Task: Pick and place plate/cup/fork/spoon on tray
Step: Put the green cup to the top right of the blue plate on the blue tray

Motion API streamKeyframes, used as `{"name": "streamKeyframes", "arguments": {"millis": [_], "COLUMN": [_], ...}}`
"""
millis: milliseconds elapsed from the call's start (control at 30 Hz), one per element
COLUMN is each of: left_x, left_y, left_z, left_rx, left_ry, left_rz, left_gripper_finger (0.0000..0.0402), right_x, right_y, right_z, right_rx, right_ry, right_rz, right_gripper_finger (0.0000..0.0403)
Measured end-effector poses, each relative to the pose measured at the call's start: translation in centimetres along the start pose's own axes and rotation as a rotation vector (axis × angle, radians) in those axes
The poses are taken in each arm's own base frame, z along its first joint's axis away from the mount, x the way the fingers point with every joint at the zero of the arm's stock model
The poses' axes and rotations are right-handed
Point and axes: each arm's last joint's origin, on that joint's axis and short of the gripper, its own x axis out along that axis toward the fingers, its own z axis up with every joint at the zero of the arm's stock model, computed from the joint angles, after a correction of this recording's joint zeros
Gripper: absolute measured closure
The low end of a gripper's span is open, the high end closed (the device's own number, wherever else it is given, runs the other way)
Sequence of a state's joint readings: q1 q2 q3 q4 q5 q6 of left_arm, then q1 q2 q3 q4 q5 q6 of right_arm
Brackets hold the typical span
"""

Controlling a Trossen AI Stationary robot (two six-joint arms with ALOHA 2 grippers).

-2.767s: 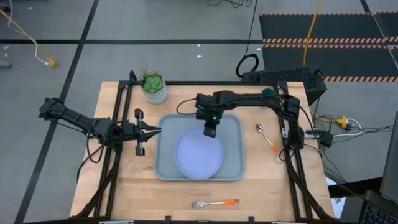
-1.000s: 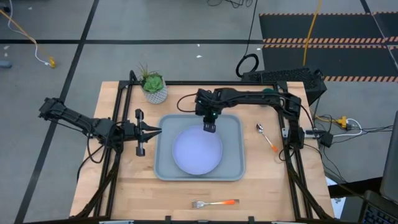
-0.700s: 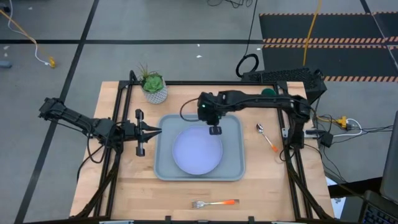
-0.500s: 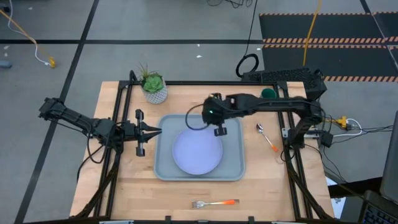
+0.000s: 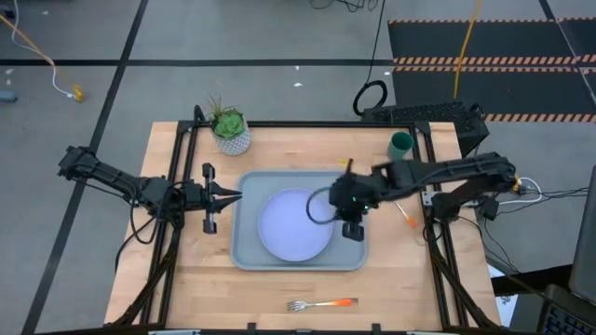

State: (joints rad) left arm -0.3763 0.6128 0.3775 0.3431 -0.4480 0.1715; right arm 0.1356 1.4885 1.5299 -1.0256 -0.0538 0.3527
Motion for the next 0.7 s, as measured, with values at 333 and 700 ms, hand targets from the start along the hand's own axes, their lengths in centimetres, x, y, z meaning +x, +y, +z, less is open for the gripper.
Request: {"name": "streamKeyframes", "arguments": {"millis": [333,700], "left_x": [0.0,0.0], "left_y": [0.0,0.0], "left_z": [0.2,0.2], "left_rx": [0.042,0.072], "left_ry": [-0.023,-0.019], "left_rz": [0.005,0.005], "left_gripper_finger": [0.0360,0.0360], "right_x": [4.1,3.9], "right_y": [-3.9,-8.0], "right_z": [-6.4,-3.9], "right_rx": [-0.087,-0.033], "right_ry": [0.243,0.018], "right_rz": [-0.366,-0.500], "right_gripper_finger": [0.0342,0.0342]}}
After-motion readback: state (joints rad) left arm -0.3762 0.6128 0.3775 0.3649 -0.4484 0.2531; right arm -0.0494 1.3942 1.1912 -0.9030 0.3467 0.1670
